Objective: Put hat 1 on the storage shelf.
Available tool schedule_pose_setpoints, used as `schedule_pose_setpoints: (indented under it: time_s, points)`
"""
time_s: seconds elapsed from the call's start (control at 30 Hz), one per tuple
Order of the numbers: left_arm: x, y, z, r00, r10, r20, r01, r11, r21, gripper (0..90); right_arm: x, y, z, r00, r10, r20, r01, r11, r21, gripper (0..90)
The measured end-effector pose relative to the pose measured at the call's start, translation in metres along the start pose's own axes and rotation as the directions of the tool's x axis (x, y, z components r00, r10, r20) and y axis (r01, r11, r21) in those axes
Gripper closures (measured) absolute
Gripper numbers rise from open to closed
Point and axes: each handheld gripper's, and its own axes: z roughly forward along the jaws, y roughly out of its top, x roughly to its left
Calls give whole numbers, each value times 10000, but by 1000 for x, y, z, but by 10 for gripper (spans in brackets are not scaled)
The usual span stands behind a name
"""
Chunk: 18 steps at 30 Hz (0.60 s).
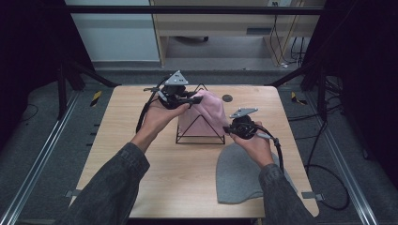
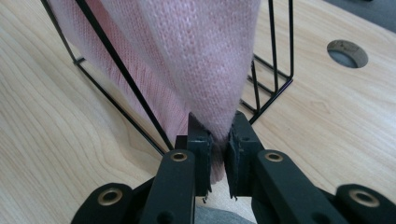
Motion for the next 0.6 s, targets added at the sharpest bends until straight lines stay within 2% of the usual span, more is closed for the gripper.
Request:
schedule_pose_setpoints:
  time_s: [0.2, 0.47, 0.6]
  points:
    - [2, -9, 4, 9999, -137, 18, 137, 9999, 92, 727, 2, -4, 7, 10000, -38, -32, 38, 9997, 229, 811]
    - [1, -11, 6, 9999, -148, 34, 147, 9998, 146, 727, 3, -6, 12, 9999, -76, -109, 81, 9989, 458, 794]
    - [0, -13, 7, 9998, -186, 87, 184, 9995, 256, 723, 4, -7, 10, 10000, 0, -81, 4, 9988, 495, 698]
